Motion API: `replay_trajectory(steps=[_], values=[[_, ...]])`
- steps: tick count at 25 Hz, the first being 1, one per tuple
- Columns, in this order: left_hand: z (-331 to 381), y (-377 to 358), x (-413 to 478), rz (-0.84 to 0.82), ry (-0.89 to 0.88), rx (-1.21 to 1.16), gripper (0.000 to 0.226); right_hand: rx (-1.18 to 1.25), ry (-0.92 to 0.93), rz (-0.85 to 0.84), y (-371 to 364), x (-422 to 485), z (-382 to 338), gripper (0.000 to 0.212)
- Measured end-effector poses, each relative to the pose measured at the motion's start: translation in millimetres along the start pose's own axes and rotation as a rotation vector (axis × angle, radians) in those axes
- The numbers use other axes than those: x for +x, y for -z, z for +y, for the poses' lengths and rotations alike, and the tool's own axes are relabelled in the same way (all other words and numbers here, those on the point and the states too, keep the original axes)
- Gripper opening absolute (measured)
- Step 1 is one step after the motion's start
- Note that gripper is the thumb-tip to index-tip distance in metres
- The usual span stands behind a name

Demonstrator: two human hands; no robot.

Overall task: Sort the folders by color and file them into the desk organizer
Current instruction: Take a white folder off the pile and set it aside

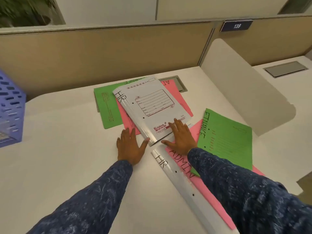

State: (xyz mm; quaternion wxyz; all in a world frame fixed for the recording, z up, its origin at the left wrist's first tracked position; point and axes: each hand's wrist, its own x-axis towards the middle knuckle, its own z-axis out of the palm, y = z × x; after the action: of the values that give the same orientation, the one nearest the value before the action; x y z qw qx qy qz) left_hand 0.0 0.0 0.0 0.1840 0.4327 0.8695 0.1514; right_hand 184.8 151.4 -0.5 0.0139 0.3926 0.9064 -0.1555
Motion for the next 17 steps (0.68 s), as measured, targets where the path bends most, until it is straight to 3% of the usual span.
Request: replay_trajectory(steps=[6,11,13,17], values=[[31,-20,8,0.1,0.129,-0.087,0.077,0.047,-0.028,-0.006,1,29,12,0.096],[45,-24,18,0.087,0.188,-0.195,0.08,0.051,-0.023,-0.04,-11,33,17,0.091],[58,-24,22,0.1,0.255,-0.362,0.079,0.064,-0.024,-0.048,-15,33,15,0.09],[83,-15,36,0.217,0.526,-0.928,0.073,0.095,-0.039,-0.046,-16,33,12,0.086]])
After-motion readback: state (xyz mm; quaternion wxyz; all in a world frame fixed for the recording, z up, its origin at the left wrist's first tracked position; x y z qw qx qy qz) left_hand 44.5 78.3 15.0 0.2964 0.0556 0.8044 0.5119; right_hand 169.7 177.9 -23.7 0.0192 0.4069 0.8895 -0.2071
